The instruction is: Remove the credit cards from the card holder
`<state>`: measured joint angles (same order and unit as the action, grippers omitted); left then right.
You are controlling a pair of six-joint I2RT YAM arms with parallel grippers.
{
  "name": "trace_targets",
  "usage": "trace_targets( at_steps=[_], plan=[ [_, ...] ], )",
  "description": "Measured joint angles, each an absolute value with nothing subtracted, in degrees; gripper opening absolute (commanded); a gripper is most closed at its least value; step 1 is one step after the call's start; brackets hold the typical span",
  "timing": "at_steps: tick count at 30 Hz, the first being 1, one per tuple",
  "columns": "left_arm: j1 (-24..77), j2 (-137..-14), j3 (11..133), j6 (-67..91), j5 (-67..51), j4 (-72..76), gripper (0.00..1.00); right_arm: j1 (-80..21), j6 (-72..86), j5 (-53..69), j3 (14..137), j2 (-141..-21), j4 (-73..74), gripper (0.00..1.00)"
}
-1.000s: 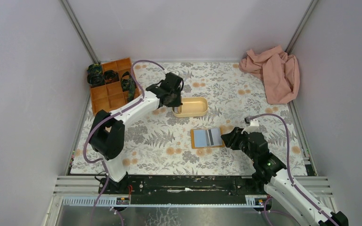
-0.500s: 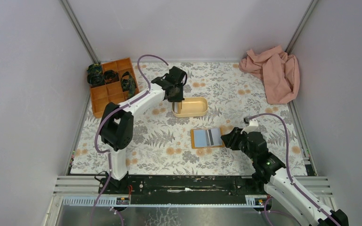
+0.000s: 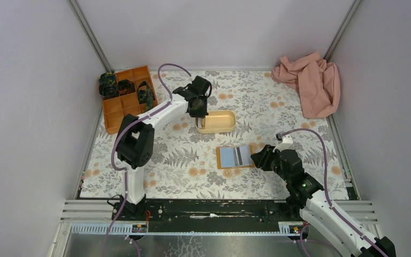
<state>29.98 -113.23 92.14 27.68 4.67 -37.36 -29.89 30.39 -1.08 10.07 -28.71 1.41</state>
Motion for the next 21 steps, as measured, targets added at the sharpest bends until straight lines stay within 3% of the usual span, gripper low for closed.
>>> trace_targets(
  at_steps=[21],
  plan=[
    [29.1, -115.8, 95.9, 27.4, 2.3, -41.6, 0.0, -29.9, 30.4, -2.5, 10.0, -29.4, 1.4, 0.43]
  ],
)
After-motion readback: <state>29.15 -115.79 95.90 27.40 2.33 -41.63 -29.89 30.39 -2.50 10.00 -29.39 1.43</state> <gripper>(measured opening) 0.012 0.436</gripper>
